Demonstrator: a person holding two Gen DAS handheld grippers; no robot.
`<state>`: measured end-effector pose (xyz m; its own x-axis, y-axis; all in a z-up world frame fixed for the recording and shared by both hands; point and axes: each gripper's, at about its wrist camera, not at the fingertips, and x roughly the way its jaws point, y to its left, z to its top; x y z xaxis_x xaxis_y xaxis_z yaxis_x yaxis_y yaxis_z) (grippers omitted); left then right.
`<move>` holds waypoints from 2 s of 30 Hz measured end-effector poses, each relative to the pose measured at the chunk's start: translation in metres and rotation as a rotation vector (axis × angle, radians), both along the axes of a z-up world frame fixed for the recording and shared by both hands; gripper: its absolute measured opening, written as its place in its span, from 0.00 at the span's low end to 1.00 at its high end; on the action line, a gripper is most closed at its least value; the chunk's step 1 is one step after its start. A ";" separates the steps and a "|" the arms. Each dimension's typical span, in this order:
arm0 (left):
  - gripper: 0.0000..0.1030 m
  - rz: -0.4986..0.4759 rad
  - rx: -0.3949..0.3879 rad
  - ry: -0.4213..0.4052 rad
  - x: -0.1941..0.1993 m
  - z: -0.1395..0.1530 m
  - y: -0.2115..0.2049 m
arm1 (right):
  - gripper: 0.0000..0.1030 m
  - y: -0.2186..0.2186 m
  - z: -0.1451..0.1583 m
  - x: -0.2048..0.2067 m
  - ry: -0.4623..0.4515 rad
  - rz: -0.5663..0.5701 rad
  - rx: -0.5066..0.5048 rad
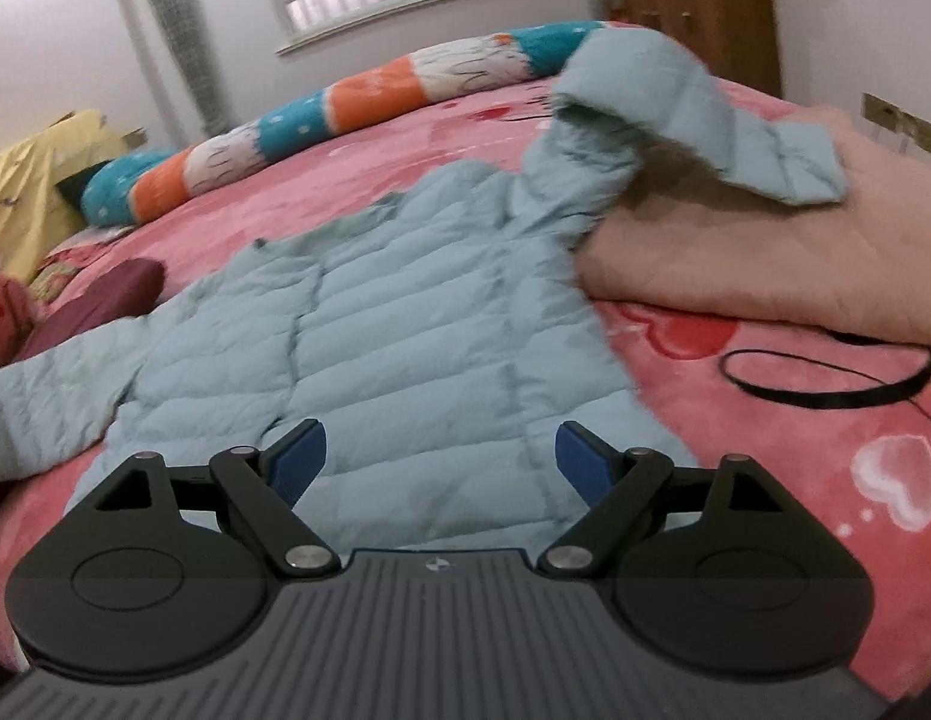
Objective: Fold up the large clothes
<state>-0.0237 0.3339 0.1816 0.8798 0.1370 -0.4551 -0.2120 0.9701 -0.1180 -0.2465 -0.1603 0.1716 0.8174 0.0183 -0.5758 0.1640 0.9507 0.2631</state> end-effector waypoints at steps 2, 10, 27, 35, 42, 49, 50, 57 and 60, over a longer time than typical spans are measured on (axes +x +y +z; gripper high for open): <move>0.77 -0.101 -0.022 0.009 -0.015 -0.001 -0.026 | 1.00 -0.003 -0.001 -0.001 0.004 -0.020 -0.003; 0.77 -0.379 -0.163 0.209 -0.053 -0.058 -0.121 | 1.00 -0.028 0.003 -0.004 0.004 -0.142 0.013; 0.71 -0.427 -0.250 0.484 -0.061 -0.142 -0.170 | 1.00 -0.040 -0.030 0.002 0.264 0.056 0.191; 0.24 -0.442 -0.212 0.466 -0.073 -0.141 -0.193 | 0.93 0.000 -0.029 0.003 0.286 0.153 -0.003; 0.04 -0.424 -0.195 0.416 -0.082 -0.132 -0.193 | 0.54 0.001 -0.022 0.000 0.278 0.199 0.009; 0.03 -0.386 -0.155 0.407 -0.098 -0.117 -0.185 | 0.37 0.017 -0.017 0.002 0.305 0.312 -0.016; 0.03 -0.381 -0.154 0.406 -0.100 -0.115 -0.182 | 0.37 0.021 -0.017 0.001 0.312 0.324 -0.024; 0.04 -0.345 -0.155 0.417 -0.116 -0.112 -0.163 | 0.36 0.042 -0.018 -0.004 0.363 0.398 -0.036; 0.05 -0.332 -0.170 0.422 -0.115 -0.113 -0.161 | 0.41 0.037 -0.017 0.000 0.375 0.366 -0.034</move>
